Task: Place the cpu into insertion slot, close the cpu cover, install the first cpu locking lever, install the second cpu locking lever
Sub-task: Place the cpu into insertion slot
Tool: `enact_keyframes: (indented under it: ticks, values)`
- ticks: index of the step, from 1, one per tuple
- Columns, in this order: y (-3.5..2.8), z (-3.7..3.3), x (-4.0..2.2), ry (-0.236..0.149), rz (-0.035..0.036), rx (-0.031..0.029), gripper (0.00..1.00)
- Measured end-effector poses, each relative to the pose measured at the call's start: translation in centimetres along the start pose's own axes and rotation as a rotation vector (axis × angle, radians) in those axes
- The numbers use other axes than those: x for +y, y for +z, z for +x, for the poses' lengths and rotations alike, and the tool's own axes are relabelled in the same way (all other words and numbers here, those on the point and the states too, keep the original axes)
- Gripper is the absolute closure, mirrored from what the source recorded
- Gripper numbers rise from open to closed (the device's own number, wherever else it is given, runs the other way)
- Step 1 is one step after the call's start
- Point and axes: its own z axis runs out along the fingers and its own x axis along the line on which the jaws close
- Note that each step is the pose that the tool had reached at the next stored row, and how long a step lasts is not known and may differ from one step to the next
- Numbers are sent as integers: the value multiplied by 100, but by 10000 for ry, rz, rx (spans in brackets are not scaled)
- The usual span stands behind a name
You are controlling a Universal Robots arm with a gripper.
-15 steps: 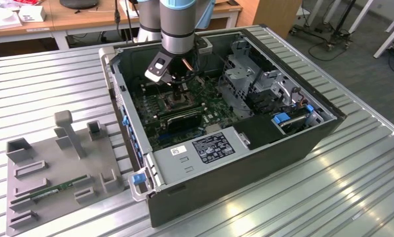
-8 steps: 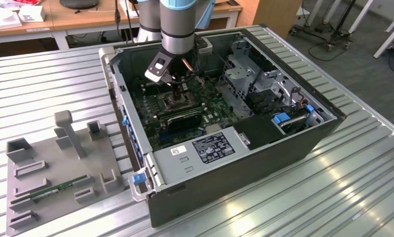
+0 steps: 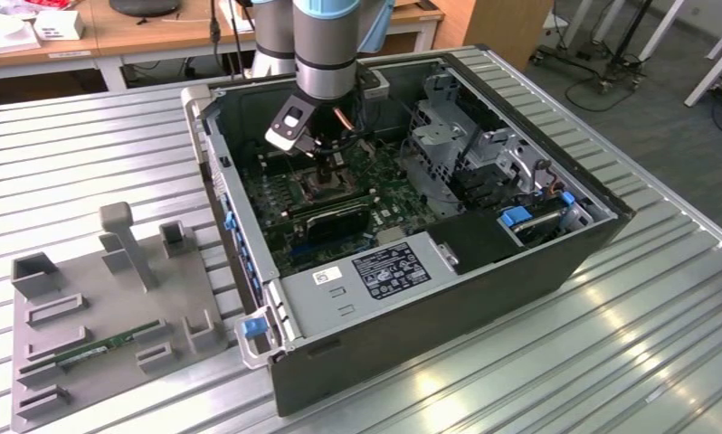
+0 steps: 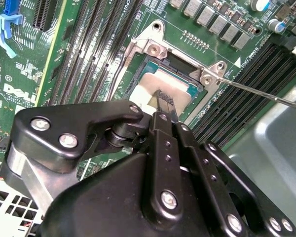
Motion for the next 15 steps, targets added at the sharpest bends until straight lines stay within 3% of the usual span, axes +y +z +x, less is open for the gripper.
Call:
enact_keyframes:
  ticks: [9, 11, 15]
  values:
    - [-3, 2, 1, 1, -9, 13, 89]
    - [-18, 6, 4, 1, -20, 32, 89]
    - [-83, 6, 5, 1, -8, 13, 89]
